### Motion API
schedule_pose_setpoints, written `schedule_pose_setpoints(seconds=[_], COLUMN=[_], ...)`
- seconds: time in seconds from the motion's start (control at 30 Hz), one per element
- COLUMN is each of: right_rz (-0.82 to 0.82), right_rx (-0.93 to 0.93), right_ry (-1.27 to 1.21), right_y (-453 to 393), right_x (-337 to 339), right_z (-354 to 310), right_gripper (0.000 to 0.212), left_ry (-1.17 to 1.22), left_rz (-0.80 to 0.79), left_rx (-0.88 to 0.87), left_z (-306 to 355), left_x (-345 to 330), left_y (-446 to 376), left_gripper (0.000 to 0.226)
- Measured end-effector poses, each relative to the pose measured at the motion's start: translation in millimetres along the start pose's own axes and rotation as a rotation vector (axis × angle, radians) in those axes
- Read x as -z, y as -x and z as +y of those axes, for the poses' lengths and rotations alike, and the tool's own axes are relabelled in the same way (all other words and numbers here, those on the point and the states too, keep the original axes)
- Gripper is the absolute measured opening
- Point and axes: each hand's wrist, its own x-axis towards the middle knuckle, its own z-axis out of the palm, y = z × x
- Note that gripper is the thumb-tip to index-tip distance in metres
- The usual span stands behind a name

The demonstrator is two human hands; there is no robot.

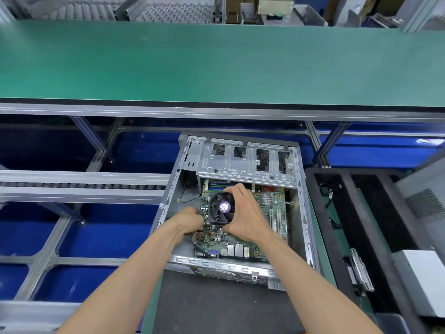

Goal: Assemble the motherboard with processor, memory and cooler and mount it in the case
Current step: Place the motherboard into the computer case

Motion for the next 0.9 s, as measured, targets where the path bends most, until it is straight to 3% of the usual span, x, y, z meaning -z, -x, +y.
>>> schedule_pose_setpoints(seconds=[0.17,0.3,0.4,0.47,0.6,0.7,0.77,0.9], right_rz=[-0.002,-0.005,-0.001,0.002,0.02,0.019,0.007,0.008], right_rx=[-0.017,-0.009,-0.003,-0.005,-0.015,-0.01,-0.012,-0.009], right_ry=[-0.016,-0.005,-0.005,0.0,-0.008,-0.013,-0.008,0.004], right_y=[2,4,4,4,2,3,4,5], right_x=[2,4,4,3,1,1,0,0], right_z=[1,-1,-1,-1,0,1,1,0], right_gripper=[0.083,0.082,0.082,0.082,0.082,0.08,0.081,0.082], left_ry=[-0.021,-0.361,-0.551,-0.591,-0.517,-0.198,-0.048,0.07], left_rz=[-0.046,0.1,0.194,0.138,-0.014,-0.182,-0.078,0.35], left_rx=[0.039,-0.026,-0.164,-0.227,-0.316,-0.266,-0.244,-0.291], left_z=[2,6,7,5,5,11,15,20], left_x=[-1,-8,-11,-14,-14,-6,-2,-1], left_y=[2,21,48,59,68,67,62,50], left_gripper=[0.061,0.067,0.021,0.014,0.037,0.03,0.028,0.03])
